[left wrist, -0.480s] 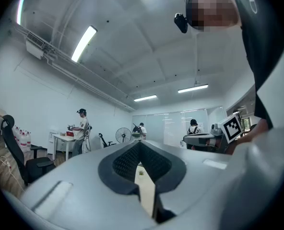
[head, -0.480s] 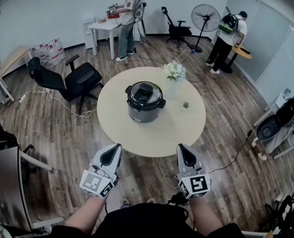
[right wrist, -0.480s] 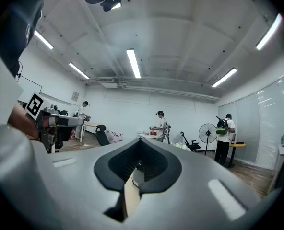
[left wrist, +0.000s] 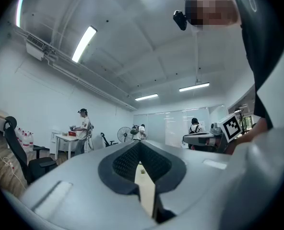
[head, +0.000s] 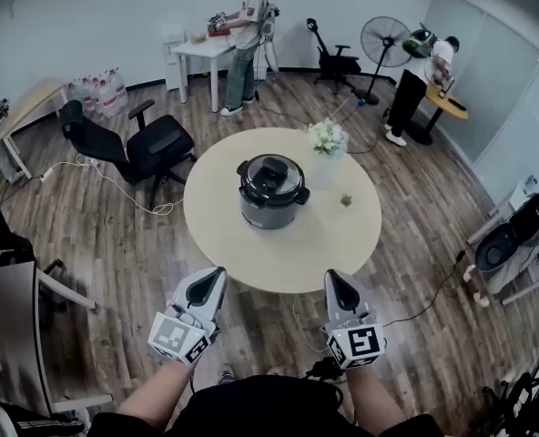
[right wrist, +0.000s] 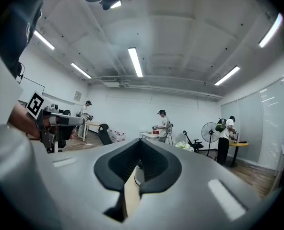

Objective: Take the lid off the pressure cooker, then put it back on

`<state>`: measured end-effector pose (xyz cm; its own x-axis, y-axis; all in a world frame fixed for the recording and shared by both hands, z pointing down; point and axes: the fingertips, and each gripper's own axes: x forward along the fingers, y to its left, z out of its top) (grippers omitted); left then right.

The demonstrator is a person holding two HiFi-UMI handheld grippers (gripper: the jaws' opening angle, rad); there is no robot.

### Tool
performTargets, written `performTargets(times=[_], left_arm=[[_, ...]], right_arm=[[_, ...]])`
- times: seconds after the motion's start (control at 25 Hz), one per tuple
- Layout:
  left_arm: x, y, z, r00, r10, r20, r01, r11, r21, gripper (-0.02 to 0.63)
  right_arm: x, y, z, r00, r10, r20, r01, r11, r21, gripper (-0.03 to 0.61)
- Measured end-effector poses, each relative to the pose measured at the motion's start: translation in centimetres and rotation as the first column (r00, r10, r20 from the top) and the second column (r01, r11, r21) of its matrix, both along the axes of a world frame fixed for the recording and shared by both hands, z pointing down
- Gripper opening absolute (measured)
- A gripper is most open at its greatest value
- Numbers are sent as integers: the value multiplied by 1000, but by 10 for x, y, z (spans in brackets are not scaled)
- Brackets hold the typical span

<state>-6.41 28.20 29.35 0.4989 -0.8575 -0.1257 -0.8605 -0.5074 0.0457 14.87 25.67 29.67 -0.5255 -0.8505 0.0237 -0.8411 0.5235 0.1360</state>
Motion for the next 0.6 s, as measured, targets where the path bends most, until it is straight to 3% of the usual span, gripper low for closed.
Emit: performTargets(times=[0.16, 0.36, 0.44, 0.6], left_arm=[[0, 1, 2, 1000, -9, 4, 9, 1000, -7, 0], [1, -1, 4, 1000, -21, 11, 21, 1000, -13, 0], [0, -2, 5, 999, -32, 14, 32, 999, -11, 0], [1, -3, 7, 999, -52, 13, 53, 999, -11, 0]], right_arm=[[2, -1, -8, 998, -20, 64, 19, 1000, 25, 8], [-6, -11, -5, 997, -70, 38, 70, 998, 5, 12], [-15, -19, -4, 993, -112, 45, 112, 993, -19, 595], [-13, -30, -3, 992, -121, 19, 122, 992, -36, 594]])
